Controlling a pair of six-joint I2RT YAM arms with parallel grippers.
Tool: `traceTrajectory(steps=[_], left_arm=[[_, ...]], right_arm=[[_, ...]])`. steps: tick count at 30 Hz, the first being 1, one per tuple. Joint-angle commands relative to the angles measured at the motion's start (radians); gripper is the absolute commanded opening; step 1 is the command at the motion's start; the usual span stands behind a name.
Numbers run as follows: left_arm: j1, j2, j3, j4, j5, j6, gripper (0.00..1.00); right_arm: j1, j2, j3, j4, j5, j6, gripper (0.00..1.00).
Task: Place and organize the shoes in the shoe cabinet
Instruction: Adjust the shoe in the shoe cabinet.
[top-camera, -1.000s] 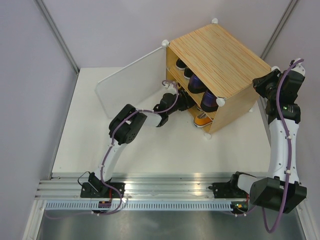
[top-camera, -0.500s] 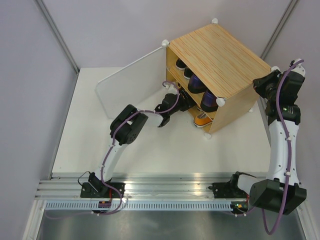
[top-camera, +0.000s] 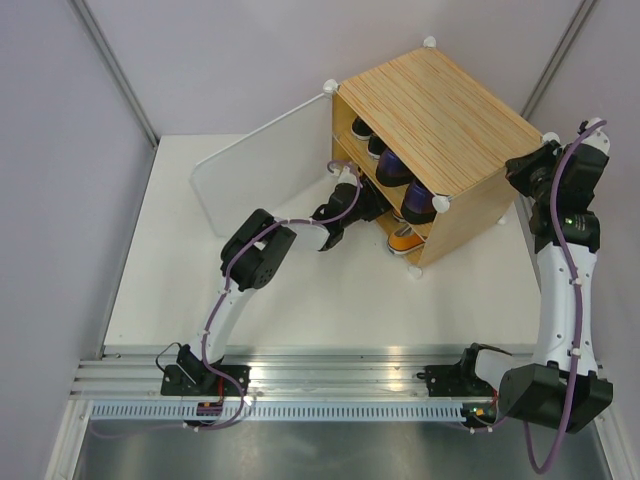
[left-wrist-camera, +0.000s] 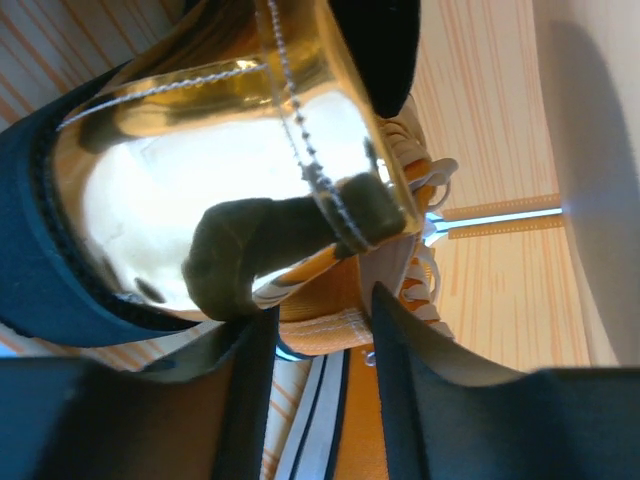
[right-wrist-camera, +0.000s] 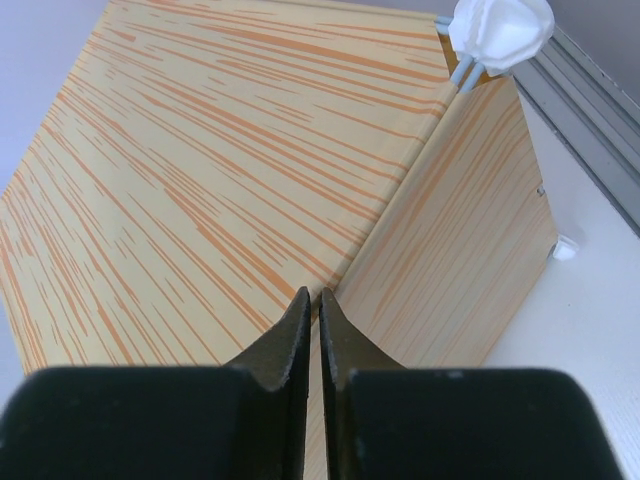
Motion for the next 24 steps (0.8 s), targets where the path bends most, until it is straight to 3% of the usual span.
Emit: traceTrajectory(steps=[1,3,5,8,24], left_arm=[[-0.003,0.013,0.034,-0.082,-0.026,-0.002,0.42],[-0.004,0.013,0.029,-0.081,-0.018,-0.003,0.29],[-0.006,0.012,0.022,-0.081,-0.015,0.001,0.23],[-0.006,0.009,0.022,-0.079,-0.002,0.006,0.03],[-0.003,-0.125,-0.078,-0.041,-0.014,0.116,0.02]], right_arm=[[0.042,0.008,-0.023,-0.004,-0.115,0.006,0.07],[0.042,0.007,-0.026,-0.004,-0.108,0.004,0.07],[0.042,0.005,-0.028,-0.004,-0.108,0.006,0.07],[0.042,0.002,-0.026,-0.005,-0.108,0.006,0.08],[0.042,0.002,-0.032,-0.004,-0.103,0.003,0.08]])
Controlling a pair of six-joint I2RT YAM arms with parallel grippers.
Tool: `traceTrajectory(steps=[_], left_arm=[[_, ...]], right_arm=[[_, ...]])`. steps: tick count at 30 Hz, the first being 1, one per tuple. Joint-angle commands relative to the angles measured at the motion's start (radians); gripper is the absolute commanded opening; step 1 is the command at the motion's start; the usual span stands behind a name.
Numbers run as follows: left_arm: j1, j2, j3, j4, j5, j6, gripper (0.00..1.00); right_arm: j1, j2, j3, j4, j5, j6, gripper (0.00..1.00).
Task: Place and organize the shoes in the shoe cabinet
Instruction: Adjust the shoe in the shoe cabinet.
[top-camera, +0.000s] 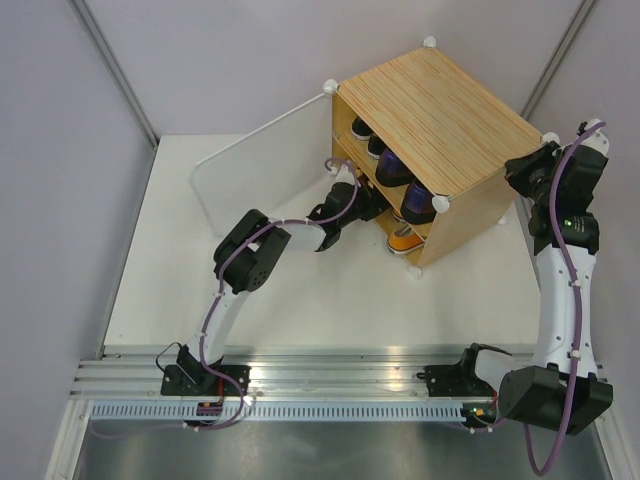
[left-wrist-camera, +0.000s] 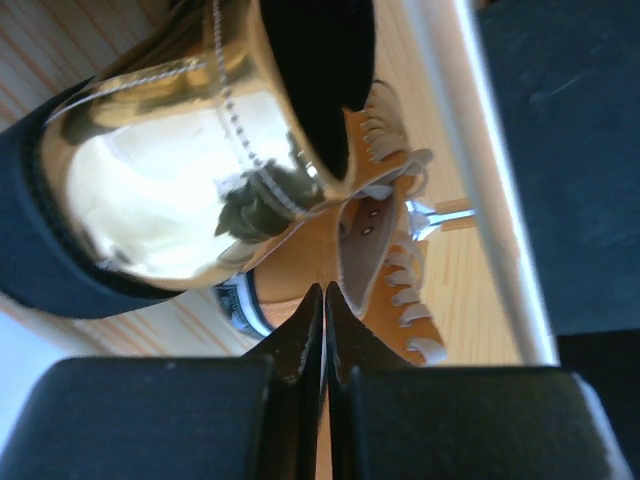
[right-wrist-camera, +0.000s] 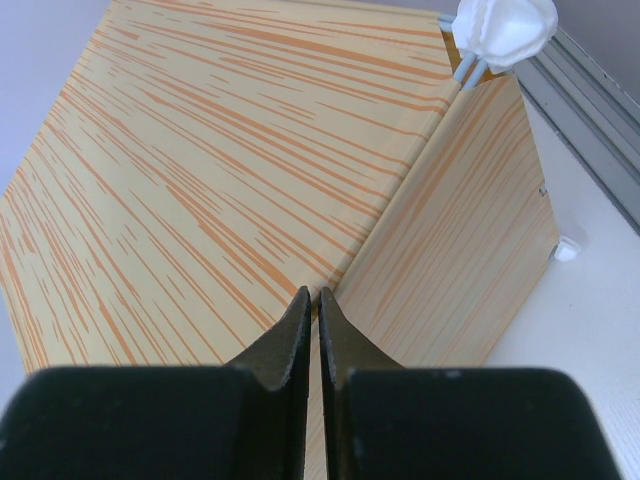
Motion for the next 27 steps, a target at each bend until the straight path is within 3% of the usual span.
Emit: traceTrajectory(steps=[1,8,9,10,16,27], left_arm=[[0.000,-0.069,-0.023,-0.044,-0.005,0.089,0.02],[0.003,-0.073,-0.002,-0.044,0.034,0.117,0.02],[0.003,-0.067,0.001,-0.041,0.047,0.112,0.21],[0.003,-0.063,0.001,-0.037,0.054,0.106,0.28],[0.001,-0.049,-0.066,0.155,0.097,0.110,0.52],[-0.014,0.019,0.013,0.137,0.101,0.160,0.55]], right_arm=[[0.036,0.015,-0.020,-0.014,-0.105,0.006,0.08],[0.036,0.012,-0.020,-0.014,-0.104,0.005,0.08],[0.036,0.011,-0.020,-0.014,-0.101,0.005,0.08],[0.036,0.009,-0.020,-0.015,-0.099,0.005,0.08],[0.036,0.012,-0.022,-0.015,-0.101,0.003,0.08],[0.036,0.014,-0.020,-0.012,-0.095,0.002,0.08]])
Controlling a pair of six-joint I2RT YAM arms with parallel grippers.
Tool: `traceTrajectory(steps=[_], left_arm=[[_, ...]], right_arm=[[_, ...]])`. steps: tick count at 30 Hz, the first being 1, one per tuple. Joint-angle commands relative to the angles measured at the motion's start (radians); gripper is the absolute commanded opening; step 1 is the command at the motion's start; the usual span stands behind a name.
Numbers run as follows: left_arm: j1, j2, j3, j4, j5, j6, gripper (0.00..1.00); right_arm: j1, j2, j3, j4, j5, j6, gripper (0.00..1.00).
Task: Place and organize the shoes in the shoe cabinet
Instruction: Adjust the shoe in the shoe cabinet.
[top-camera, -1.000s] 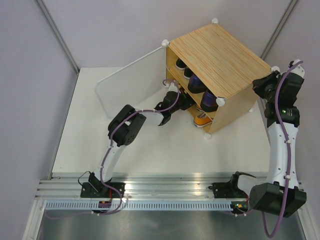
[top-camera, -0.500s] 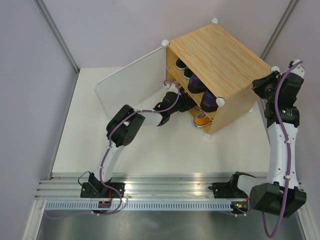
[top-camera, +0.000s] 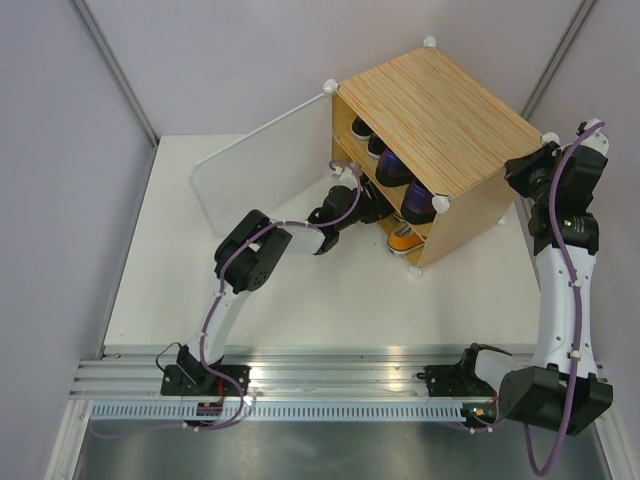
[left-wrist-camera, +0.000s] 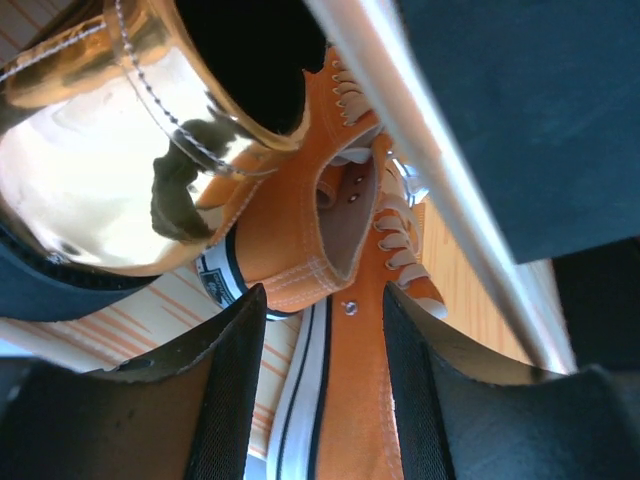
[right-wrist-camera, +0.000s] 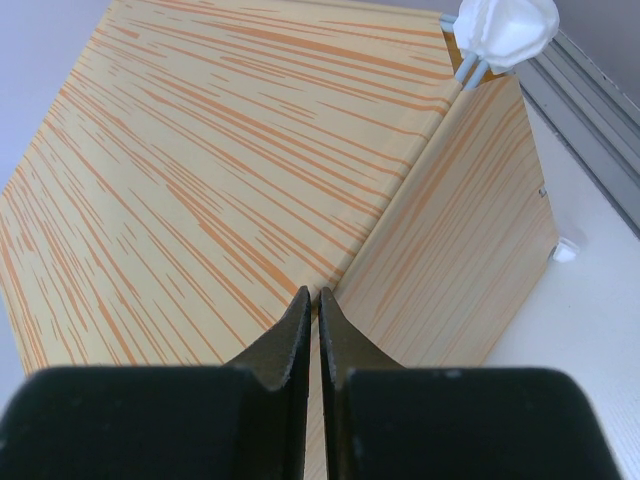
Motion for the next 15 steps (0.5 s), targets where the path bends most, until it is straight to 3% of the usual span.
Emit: traceTrajectory(steps=[1,15], left_arm=[[-0.014,0.027,0.069,0.016,-0.001,0.053,0.55],[-0.034,0.064,0.133,-0.058,-0.078,0.038,0.60]], right_arm=[[0.036,0.015,-0.020,-0.016,-0.090,0.007,0.08],[0.034,0.004,-0.034,-0.005,-0.067,0.010,0.08]])
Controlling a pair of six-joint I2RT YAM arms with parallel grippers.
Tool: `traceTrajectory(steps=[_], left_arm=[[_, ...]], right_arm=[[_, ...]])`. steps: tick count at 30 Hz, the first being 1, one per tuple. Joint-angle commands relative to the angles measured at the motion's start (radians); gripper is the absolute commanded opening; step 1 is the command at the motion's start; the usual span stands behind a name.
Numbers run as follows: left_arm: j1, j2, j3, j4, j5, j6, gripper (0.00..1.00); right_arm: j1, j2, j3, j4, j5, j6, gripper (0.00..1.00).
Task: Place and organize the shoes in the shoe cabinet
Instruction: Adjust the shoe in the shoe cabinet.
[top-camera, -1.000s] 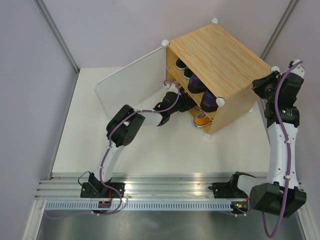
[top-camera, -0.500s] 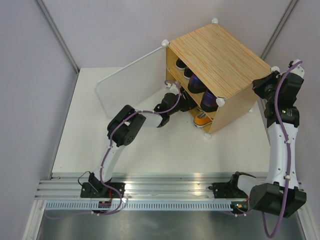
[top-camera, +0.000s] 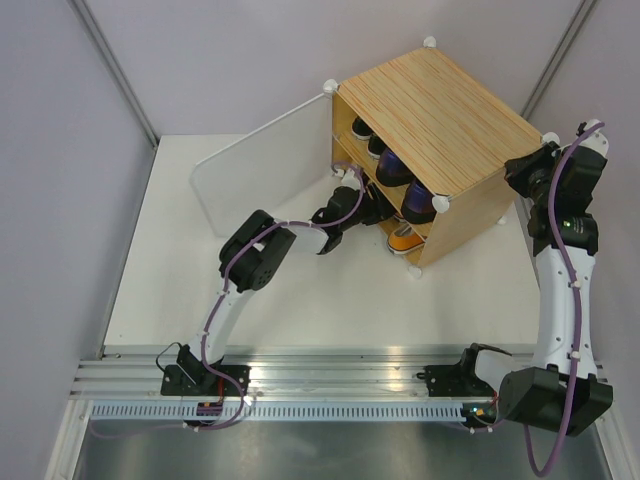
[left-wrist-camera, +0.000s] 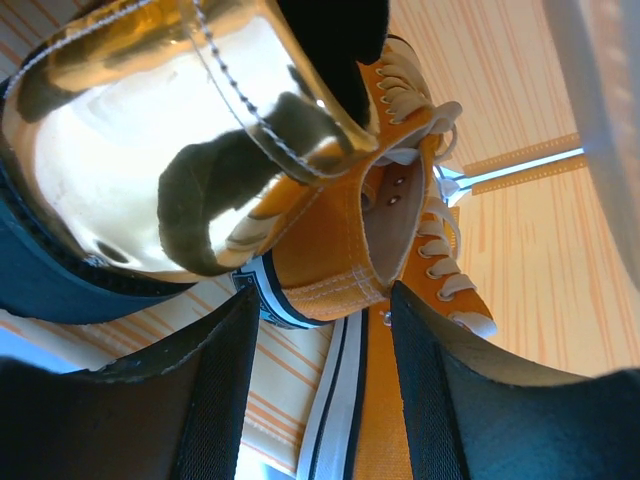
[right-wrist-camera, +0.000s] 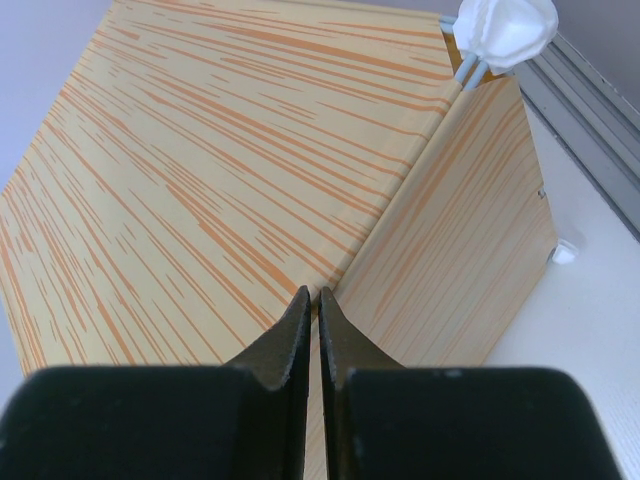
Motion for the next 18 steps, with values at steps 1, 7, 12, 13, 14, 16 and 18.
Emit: traceTrajectory(steps=[1,7,12,13,14,16,18], left_arm=[[-0.029,0.024,0.099,-0.011,-0.045,0.028,0.59],[-0.038,0.030,0.113,-0.024,-0.094,0.036,0.55],[-0.041,0.041,0.140,-0.022,-0.092,0.036,0.27],[-0.041,0.047,0.145,-0.027,-0.092,0.030,0.23],[-0.041,0.056,0.149,-0.027,-0.088,0.025,0.16],[-0.041,0.064,0.157,-0.028,-0.083,0.013,0.10],[-0.040,0.067,0.151,-0.028,-0.086,0.008,0.02]], right_arm=[[0.034,0.003,-0.029,-0.011,-0.071,0.010,0.08],[0.034,-0.006,-0.031,-0.011,-0.060,0.008,0.08],[0.035,-0.007,-0.035,-0.006,-0.059,0.008,0.08],[0.035,-0.009,-0.035,-0.006,-0.056,0.007,0.08],[0.035,-0.010,-0.035,-0.006,-0.057,0.005,0.08],[0.037,-0.012,-0.035,-0.006,-0.054,0.005,0.08],[0.037,-0.013,-0.035,-0.006,-0.054,0.005,0.08]])
